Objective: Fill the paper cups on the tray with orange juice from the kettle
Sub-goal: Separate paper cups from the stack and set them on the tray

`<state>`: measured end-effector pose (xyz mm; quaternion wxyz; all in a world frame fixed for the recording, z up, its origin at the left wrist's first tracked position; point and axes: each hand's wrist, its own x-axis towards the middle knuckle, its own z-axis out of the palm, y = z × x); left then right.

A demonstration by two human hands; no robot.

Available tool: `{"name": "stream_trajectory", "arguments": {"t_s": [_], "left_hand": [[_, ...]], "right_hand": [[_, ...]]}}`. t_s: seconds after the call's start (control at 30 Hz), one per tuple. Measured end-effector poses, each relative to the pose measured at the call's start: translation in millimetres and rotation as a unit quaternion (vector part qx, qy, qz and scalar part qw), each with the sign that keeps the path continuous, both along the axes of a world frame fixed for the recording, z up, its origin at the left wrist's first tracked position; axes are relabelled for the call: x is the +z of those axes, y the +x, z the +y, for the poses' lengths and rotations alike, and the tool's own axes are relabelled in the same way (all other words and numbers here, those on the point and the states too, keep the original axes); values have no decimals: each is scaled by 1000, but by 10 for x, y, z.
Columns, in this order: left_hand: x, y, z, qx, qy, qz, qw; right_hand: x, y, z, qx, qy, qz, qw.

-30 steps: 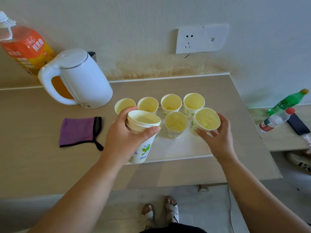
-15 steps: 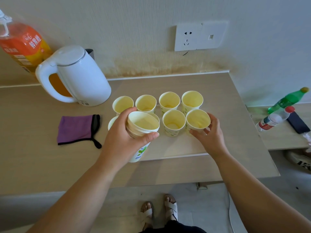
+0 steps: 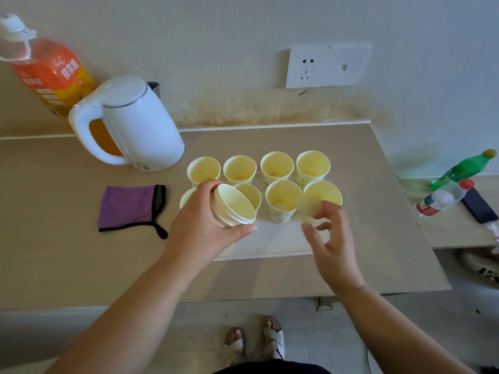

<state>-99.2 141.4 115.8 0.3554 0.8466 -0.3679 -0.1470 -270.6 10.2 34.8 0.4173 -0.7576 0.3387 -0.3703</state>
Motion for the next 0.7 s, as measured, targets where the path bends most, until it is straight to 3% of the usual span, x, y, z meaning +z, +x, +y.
{"name": "stream_trajectory", "arguments": {"t_s": [0.17, 0.27, 0.47, 0.7], "left_hand": [[30, 55, 51, 5, 27, -65, 997], [11, 95, 108, 4, 41, -94, 995], [-37, 179, 280, 16, 38, -121, 992], [-12, 214, 370, 32, 53, -170, 983]], "right_hand": [[483, 522, 313, 119, -26, -36, 992], [628, 748, 441, 225, -9, 3, 974], [636, 908, 547, 244, 47, 40, 968], [678, 1015, 769, 175, 154, 8, 972]]}}
